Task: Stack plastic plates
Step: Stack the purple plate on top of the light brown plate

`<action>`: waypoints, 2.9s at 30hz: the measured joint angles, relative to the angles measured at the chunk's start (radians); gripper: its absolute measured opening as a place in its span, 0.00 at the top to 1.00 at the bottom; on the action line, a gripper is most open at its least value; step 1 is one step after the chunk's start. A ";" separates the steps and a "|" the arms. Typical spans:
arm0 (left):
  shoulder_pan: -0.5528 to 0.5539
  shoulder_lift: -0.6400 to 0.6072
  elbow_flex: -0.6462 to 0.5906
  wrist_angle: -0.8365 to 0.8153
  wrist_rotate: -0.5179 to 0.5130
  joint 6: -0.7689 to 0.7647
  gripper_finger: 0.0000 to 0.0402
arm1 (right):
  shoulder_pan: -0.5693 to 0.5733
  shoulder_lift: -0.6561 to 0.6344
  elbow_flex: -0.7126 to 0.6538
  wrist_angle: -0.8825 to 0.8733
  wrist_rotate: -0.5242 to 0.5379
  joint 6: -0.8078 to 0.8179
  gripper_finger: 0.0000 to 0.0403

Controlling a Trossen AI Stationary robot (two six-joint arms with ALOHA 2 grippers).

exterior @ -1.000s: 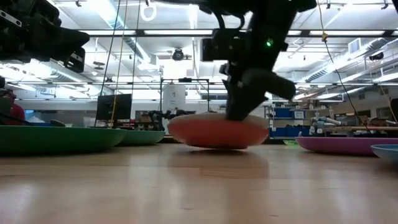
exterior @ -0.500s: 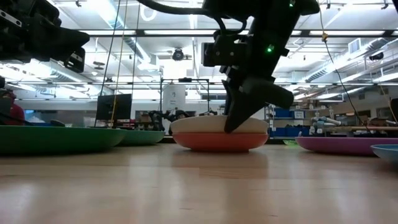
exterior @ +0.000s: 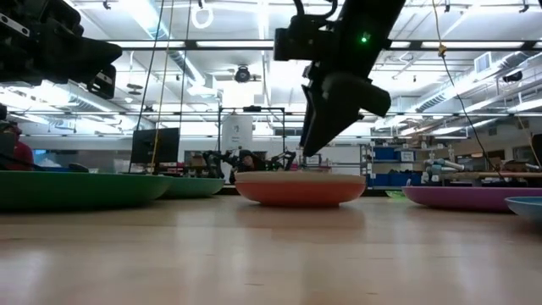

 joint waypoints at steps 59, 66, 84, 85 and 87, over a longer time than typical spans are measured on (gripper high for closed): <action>0.000 0.000 0.000 0.000 0.000 0.000 0.97 | 0.004 -0.220 -0.462 -0.176 -0.177 1.005 0.91; 0.000 0.000 0.000 0.000 0.000 0.000 0.97 | 0.004 -0.219 -0.315 -0.381 -0.127 0.941 0.96; 0.000 0.000 0.000 0.000 0.000 0.000 0.97 | 0.006 -0.117 -0.090 0.056 -0.095 -0.219 0.96; 0.000 0.000 0.000 0.001 0.000 0.000 0.97 | -0.001 -0.096 -0.090 0.055 -0.109 -0.237 0.95; 0.000 0.000 0.000 0.000 0.000 0.000 0.97 | -0.012 -0.065 -0.091 0.051 -0.119 -0.251 0.95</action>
